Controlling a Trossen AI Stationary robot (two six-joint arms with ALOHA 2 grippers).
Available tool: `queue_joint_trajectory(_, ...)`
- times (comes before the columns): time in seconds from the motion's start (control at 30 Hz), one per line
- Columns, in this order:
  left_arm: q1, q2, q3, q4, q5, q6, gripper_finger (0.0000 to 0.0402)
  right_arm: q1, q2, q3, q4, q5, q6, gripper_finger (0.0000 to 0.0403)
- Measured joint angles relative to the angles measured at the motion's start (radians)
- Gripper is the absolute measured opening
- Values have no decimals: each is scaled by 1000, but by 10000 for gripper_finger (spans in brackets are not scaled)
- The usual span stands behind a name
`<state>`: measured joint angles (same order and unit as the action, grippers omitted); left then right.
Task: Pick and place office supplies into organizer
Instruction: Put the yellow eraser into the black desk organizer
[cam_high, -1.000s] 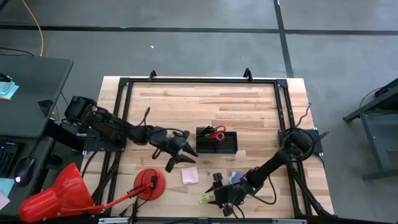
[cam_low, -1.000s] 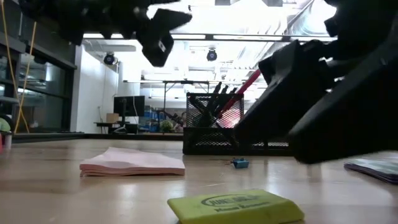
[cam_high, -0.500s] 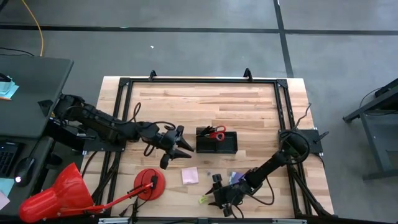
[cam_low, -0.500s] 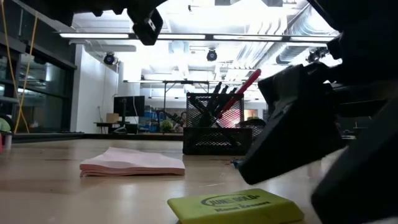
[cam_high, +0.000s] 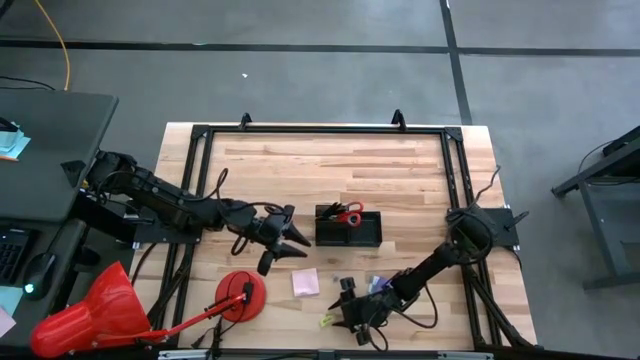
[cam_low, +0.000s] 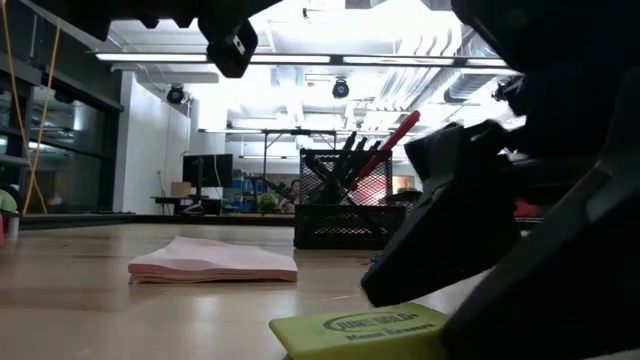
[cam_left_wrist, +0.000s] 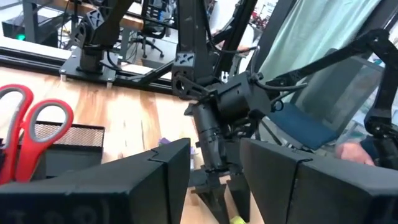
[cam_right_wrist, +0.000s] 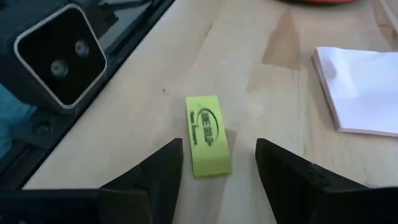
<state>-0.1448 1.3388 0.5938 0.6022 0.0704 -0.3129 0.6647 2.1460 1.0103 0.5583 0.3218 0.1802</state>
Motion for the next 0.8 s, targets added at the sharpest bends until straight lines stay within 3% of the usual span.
queue_joint_trajectory(0.33,0,0,0,-2,0,-6,133,-2,51,2,96,-5,2,188)
queue_joint_trajectory(0.43,0,0,0,-9,0,-6,133,-1,51,2,86,-7,13,152)
queue_joint_trajectory(0.63,0,0,0,-20,0,-6,133,-1,51,1,98,-13,12,29)
queue_joint_trajectory(0.8,0,0,0,-36,0,-7,133,-3,55,-4,167,-10,-31,39)
